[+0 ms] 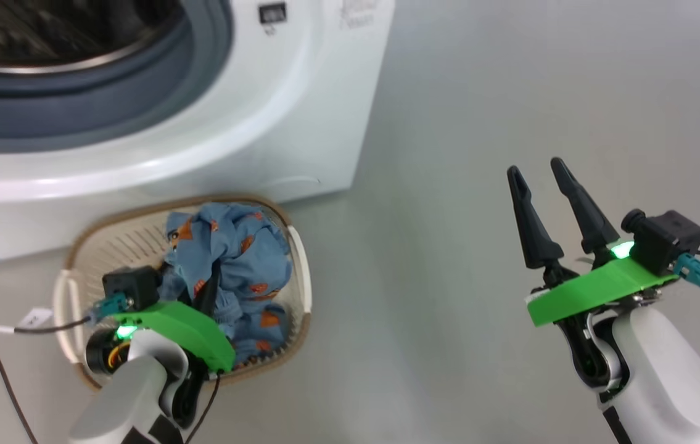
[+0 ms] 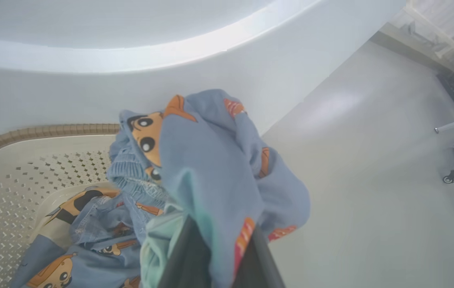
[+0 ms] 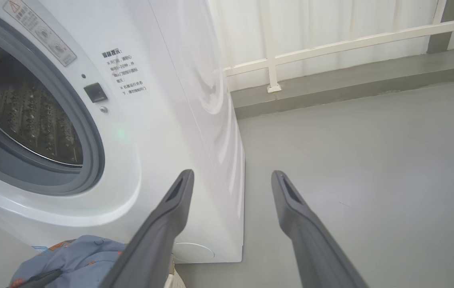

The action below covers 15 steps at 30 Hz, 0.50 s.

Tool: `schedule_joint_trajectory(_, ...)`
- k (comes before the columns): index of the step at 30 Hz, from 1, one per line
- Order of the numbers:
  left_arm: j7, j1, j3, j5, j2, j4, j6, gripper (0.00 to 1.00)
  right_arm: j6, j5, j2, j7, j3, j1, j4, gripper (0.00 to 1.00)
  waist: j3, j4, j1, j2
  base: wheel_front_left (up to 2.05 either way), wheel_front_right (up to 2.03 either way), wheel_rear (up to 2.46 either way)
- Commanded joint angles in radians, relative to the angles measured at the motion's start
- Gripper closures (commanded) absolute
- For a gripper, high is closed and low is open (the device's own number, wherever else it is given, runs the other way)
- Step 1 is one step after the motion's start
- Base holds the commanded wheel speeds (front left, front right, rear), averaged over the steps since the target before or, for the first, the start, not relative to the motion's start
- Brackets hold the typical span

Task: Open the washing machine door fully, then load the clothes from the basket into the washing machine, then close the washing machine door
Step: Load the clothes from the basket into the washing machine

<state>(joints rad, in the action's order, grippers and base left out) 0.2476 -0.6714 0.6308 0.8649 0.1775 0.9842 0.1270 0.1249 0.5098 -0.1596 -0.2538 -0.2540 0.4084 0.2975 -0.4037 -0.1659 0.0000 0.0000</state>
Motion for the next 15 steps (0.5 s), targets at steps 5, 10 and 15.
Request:
schedule_joint_trajectory(5,0.014,0.082,-0.113,0.017,0.044,-0.129,0.004,1.0,0.006,0.018,-0.016,-0.008,-0.015,-0.051,-0.006,0.0,0.145,0.081,0.0,0.0,0.0,0.0,0.0)
schedule_joint_trajectory(10,0.014,0.161,-0.196,-0.029,0.051,-0.245,-0.008,1.0,0.006,0.026,-0.022,-0.008,-0.027,-0.081,0.01,0.0,0.21,0.095,0.0,0.0,0.0,0.0,0.0)
schedule_joint_trajectory(15,0.014,0.224,-0.254,-0.086,0.055,-0.355,-0.042,1.0,0.006,0.03,-0.028,-0.008,-0.028,-0.106,0.017,0.0,0.252,0.104,0.0,0.0,0.0,0.0,0.0)
